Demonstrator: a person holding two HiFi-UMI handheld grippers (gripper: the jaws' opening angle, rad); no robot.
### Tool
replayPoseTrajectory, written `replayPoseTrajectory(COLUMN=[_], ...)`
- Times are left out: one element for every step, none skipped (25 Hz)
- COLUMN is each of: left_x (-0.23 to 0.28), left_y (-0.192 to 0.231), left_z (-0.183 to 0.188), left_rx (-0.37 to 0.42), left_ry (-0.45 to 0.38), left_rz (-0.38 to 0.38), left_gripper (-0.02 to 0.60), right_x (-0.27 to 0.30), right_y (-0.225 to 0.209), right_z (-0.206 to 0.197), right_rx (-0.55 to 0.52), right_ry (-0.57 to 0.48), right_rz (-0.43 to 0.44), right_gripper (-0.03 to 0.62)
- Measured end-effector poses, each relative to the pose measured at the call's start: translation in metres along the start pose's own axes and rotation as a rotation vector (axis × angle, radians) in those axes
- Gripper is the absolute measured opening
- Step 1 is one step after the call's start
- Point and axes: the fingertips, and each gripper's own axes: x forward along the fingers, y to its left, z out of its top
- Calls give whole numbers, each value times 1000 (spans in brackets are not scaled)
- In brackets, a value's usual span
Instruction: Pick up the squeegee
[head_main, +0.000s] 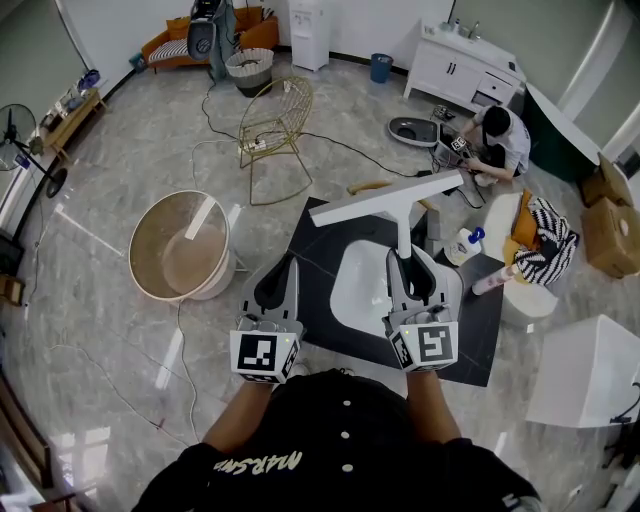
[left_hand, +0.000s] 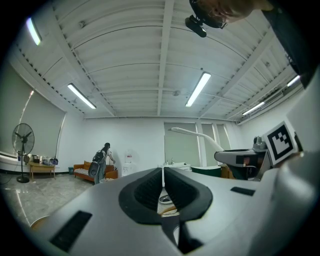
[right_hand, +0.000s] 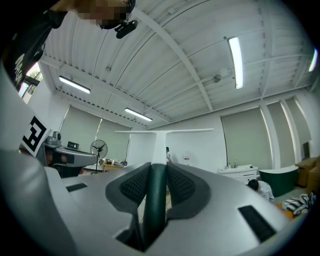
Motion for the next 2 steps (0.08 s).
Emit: replayPoseTrajectory(left_x=[0, -1], left_y=[-1, -1], left_z=[0, 0], left_rx=[1, 1], left_ry=[-2, -4], left_rz=[0, 0], left_gripper=[20, 20], right_x=[0, 0], right_y=[0, 0], right_z=[0, -1], right_rx=[0, 0], right_ry=[-1, -2], right_rz=[2, 4], right_gripper=[86, 87])
